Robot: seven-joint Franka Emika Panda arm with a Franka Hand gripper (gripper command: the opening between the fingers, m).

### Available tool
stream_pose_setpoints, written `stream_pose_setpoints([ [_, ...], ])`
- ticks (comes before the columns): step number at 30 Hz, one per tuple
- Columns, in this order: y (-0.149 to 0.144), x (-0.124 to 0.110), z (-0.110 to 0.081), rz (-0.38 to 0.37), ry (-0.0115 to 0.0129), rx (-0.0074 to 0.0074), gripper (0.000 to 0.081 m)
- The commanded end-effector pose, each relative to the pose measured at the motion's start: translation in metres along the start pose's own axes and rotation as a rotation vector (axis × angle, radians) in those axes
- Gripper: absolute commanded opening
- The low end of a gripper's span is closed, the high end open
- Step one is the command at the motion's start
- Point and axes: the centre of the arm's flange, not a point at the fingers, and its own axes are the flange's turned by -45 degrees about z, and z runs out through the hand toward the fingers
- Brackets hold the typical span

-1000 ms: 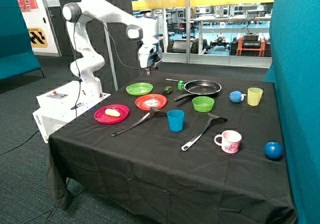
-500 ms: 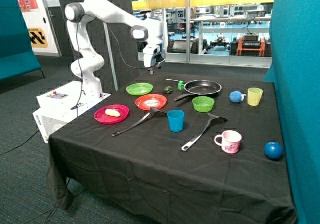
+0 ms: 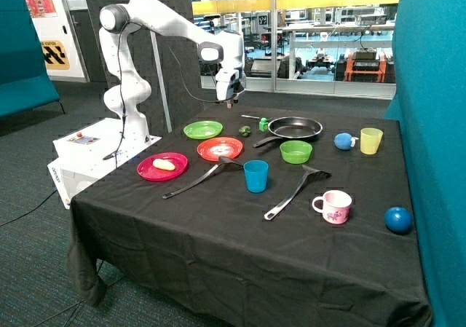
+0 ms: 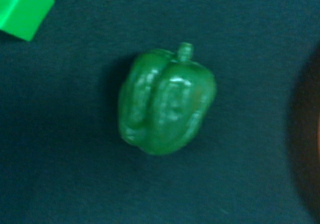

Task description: Cook the vegetables

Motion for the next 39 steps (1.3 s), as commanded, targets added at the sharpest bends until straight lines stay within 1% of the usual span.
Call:
stream_pose_setpoints([
  [1,-0.021,0.004,0.021,0.007,0.0083,0.0,0.0576],
  [4,-0.022,0.008,0.026,0.01,0.0083,0.0,0.0606],
  [10,-0.023,0.015,0.036,0.019,0.0083,0.0,0.064],
  [14,-0.024,0.018,0.041,0.008,0.0083,0.0,0.0664],
  [22,-0.029,0.024,0.057,0.005,0.0083,-0.0001,0.0685],
  [28,-0.03,0.028,0.065,0.023,0.0083,0.0,0.0676],
  [30,-0.029,0.028,0.072,0.033,0.0083,0.0001,0.0661],
  [39,-0.024,0.027,0.083,0.038,0.0083,0.0001,0.064],
])
